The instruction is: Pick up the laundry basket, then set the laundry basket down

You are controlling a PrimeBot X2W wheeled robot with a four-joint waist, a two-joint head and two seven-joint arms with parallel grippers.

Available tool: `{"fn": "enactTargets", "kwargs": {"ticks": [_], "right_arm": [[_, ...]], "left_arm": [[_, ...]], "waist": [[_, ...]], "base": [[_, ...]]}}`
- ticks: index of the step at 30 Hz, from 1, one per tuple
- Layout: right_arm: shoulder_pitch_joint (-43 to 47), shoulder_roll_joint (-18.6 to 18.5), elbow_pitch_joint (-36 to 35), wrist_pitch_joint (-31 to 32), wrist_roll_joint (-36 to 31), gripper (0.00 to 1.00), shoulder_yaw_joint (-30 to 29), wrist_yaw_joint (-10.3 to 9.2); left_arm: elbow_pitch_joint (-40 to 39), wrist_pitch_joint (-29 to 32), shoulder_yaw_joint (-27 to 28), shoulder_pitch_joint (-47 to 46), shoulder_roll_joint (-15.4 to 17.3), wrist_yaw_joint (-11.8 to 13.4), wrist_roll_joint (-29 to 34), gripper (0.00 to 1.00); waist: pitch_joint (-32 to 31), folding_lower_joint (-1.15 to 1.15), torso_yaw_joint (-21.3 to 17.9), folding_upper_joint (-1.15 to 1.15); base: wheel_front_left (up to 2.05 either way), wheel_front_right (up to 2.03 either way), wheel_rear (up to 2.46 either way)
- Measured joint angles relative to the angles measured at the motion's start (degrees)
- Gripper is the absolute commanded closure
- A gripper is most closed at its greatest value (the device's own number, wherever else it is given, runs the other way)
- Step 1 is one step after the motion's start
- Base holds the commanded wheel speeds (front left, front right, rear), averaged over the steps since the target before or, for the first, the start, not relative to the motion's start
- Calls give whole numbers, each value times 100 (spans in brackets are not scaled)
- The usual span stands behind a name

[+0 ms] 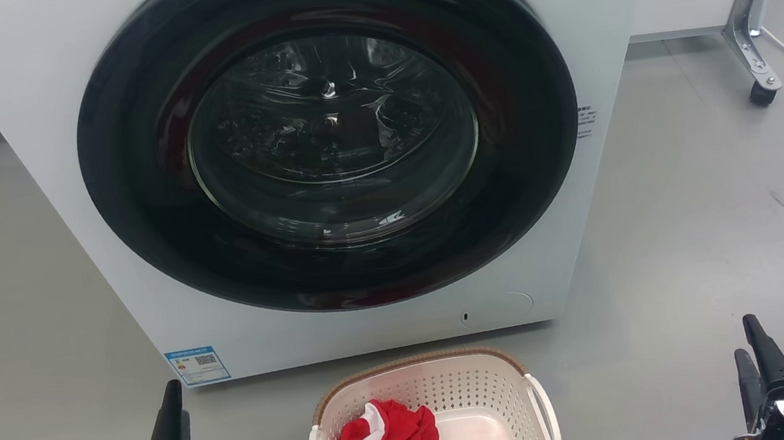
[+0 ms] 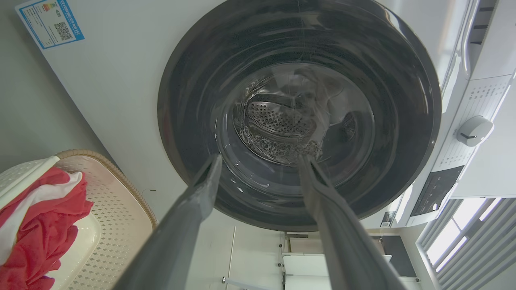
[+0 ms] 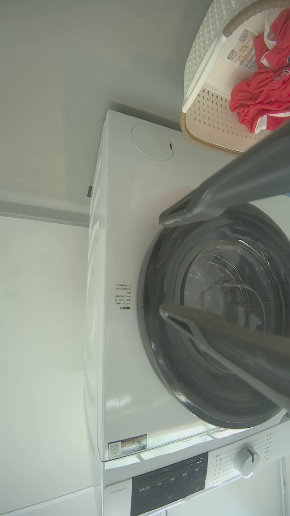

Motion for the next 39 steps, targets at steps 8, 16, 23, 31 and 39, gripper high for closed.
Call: {"fn": "enactTargets", "kwargs": {"ticks": [8,16,23,31,39], "right_arm": [[-5,-168,-111,-179,-688,0,223,-15],[-42,-366,-289,-327,-1533,0,521,-190],[-51,-548,-438,-471,-2286,0,781,-339],[-52,-684,-581,-604,-2969,0,1034,-468],[-51,-831,-709,-770,-3765,0,1312,-616]], "left_arm": [[-133,-177,-213,-45,144,21,602,0],[-319,-331,-452,-94,282,198,1361,0],[-535,-458,-679,-122,404,367,2056,0],[-740,-608,-950,-122,563,504,2786,0],[-943,-767,-1188,-118,669,650,3494,0]], "waist": [[-23,0,6,0],[-57,0,23,0],[-88,0,41,0],[-112,0,52,0],[-132,0,57,0]], "base": [[0,0,0],[0,0,0],[0,0,0],[0,0,0],[0,0,0]]}}
